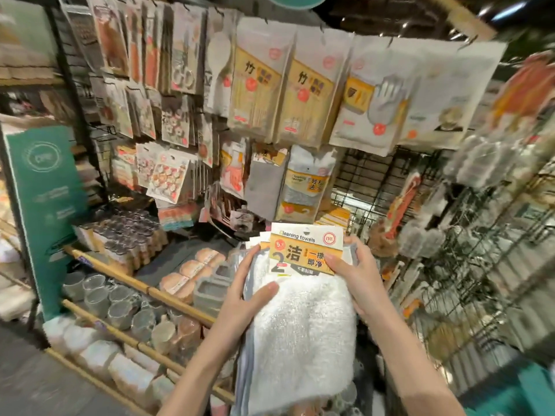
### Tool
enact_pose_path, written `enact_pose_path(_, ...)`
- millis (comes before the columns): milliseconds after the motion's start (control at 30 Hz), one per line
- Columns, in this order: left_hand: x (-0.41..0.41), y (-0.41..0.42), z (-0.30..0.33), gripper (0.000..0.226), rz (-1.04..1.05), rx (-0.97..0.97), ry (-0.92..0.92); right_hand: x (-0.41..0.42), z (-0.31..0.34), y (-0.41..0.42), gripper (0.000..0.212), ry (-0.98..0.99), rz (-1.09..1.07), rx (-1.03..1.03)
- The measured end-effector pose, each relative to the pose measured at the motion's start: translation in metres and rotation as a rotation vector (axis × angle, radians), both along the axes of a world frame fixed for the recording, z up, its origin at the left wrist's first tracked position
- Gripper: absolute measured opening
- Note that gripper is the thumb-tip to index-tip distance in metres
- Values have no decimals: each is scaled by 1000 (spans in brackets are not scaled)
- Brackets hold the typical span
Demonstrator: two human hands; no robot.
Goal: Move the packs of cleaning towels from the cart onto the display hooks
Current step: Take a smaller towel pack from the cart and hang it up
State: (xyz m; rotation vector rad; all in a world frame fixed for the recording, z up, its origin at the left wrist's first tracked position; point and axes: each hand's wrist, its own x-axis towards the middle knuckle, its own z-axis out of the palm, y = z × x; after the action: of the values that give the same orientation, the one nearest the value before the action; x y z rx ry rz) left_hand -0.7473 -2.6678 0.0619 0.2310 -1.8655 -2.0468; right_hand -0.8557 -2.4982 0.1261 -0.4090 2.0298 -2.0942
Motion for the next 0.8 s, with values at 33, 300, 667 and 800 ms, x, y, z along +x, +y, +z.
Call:
enact_pose_path(33,-10,-5,-1,75,-10,-9,2,-8,-3,-4,19,8,-33,4)
enact_pose_path(300,-79,-57,-5,72,-139,-34,13,-65,-11,-35,19,-68,-101,-24)
enact_pose_path(667,-146,-66,-3,69,-311,-114,-38,-115,-6,-16,29,-13,-11,163)
enact_pose_path(800,-161,-57,-4,68,-364,-126,-58,-126,2,-2,37,0,59,206)
